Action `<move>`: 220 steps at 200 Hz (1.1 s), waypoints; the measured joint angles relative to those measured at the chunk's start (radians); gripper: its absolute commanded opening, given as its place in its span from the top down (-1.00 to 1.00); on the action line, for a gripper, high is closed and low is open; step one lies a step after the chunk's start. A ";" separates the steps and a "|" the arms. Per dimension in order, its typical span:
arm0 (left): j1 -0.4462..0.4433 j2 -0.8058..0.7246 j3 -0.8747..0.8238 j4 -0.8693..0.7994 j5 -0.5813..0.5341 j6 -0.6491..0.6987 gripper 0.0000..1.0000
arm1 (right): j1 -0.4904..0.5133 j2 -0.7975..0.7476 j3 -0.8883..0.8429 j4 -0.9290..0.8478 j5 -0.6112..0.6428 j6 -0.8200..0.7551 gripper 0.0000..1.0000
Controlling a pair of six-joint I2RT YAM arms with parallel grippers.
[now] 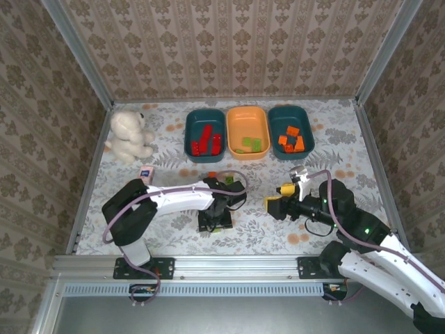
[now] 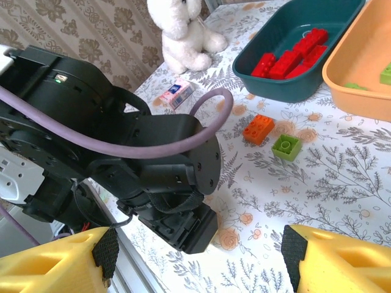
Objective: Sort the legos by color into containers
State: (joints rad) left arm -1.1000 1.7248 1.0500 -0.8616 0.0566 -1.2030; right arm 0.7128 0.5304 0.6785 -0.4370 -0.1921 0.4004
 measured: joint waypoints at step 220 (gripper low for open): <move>0.355 0.378 0.954 -0.080 -0.072 0.514 0.66 | -0.046 0.199 0.091 -0.041 0.198 0.031 -0.48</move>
State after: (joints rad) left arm -0.7452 2.1025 2.0045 -0.9421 -0.0151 -0.6888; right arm 0.6670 0.7296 0.7692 -0.4782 0.0059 0.4309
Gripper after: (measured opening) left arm 0.240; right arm 0.740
